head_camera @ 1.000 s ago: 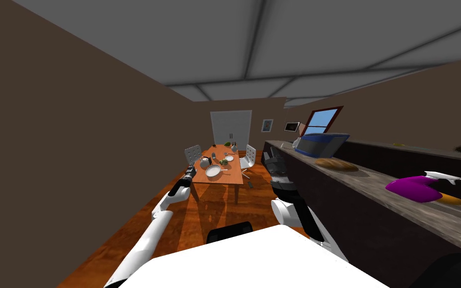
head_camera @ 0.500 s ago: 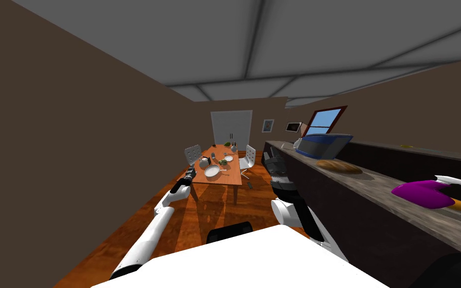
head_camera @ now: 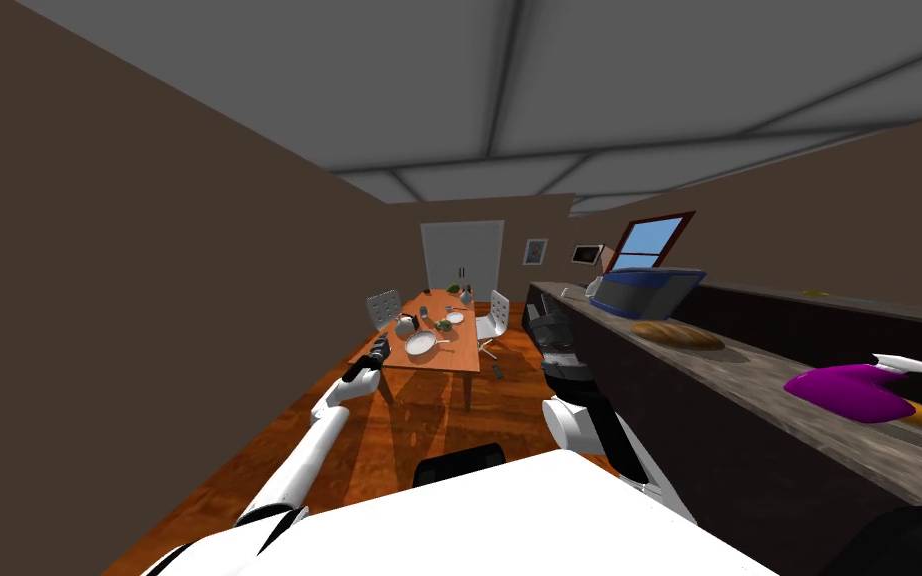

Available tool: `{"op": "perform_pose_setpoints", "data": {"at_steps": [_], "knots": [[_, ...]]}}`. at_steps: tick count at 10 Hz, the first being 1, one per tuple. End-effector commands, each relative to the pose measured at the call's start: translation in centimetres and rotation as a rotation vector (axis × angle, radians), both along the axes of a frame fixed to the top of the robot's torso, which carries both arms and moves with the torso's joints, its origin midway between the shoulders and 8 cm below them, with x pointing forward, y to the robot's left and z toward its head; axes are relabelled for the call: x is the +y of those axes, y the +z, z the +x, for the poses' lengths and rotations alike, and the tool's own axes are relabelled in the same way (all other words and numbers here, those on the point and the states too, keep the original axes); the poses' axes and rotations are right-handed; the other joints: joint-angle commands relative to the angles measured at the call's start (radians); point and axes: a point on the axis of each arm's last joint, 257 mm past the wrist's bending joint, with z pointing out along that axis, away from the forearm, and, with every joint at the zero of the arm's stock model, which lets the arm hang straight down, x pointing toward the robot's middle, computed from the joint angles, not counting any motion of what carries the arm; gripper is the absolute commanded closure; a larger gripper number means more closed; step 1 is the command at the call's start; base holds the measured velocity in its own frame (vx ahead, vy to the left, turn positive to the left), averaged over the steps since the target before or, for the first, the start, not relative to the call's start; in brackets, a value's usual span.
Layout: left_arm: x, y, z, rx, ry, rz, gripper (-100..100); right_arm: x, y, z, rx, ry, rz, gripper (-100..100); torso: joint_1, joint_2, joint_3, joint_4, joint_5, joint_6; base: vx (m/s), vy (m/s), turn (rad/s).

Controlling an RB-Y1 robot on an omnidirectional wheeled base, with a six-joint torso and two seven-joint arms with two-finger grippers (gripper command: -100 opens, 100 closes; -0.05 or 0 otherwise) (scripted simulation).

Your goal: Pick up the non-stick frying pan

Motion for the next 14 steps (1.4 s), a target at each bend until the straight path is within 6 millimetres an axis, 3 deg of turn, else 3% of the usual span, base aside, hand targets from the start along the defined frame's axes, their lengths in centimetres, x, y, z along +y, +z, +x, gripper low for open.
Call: {"op": "perform_pose_setpoints", "data": {"at_steps": [1, 7, 9, 14], "knots": [[0.8, -1.2, 0.2, 0.049, 0.02, -0.013, -100, 0.0, 0.0, 0.0, 0.0, 0.0, 0.0, 0, 0.0, 0.0, 0.0, 0.0, 0.0, 0.0, 0.016, -0.099, 0.052], [3.1, -5.8, -1.0, 0.183, 0.074, -0.039, -100, 0.0, 0.0, 0.0, 0.0, 0.0, 0.0, 0, 0.0, -0.001, 0.0, 0.0, 0.0, 0.0, 0.02, -0.061, -0.006], [3.7, -6.4, -1.0, 0.215, 0.091, -0.049, -100, 0.0, 0.0, 0.0, 0.0, 0.0, 0.0, 0, 0.002, 0.0, 0.0, 0.0, 0.0, 0.0, 0.018, -0.045, -0.01], [5.7, -10.4, -3.0, 0.353, 0.155, -0.084, -100, 0.0, 0.0, 0.0, 0.0, 0.0, 0.0, 0, 0.0, -0.001, -0.001, 0.0, 0.0, 0.0, 0.042, -0.069, -0.038]]}}
